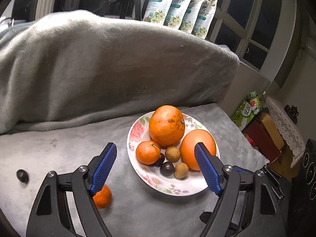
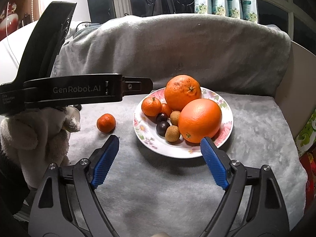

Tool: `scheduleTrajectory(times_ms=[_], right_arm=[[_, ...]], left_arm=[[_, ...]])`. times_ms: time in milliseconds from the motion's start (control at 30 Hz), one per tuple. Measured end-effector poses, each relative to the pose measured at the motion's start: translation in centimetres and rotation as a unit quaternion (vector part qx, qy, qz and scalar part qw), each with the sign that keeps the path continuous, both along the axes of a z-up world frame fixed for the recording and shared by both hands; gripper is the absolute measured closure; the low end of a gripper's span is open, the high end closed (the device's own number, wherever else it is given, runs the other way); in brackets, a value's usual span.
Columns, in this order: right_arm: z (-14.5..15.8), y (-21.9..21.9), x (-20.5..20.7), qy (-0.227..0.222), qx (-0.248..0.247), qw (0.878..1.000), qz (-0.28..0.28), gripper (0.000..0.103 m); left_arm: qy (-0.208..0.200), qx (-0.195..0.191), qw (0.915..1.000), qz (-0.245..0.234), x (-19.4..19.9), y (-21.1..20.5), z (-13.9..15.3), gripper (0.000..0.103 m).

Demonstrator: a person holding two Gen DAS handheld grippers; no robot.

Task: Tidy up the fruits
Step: 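Withdraw both grippers from the plate, left gripper toward the last tangerine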

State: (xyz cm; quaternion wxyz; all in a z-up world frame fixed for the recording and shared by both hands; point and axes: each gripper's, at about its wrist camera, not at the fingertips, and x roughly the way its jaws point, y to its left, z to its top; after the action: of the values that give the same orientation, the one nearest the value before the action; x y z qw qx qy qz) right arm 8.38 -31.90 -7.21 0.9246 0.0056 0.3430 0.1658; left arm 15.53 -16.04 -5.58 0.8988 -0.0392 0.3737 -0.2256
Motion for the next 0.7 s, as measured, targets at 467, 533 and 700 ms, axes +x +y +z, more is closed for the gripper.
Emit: scheduleTrajectory(times_ms=[467,533,700], right_arm=[[0.6,0.2,-0.7,-0.003,0.005,1.000,0.000,0.016],[0.7,0.4,-0.9,-0.005,0.005,1.000,0.000,0.016],[1.2,0.7,-1.2,-0.010,0.004,1.000,0.002,0.016]], left_arm=[[-0.018,-0.002,0.9998,0.004,-1.3,0.4,1.3,0.022],[-0.021,-0.003,0.9998,0.005,-1.6,0.6,1.5,0.022],[-0.031,-0.004,0.9995,0.007,-2.2,1.0,2.1,0.022]])
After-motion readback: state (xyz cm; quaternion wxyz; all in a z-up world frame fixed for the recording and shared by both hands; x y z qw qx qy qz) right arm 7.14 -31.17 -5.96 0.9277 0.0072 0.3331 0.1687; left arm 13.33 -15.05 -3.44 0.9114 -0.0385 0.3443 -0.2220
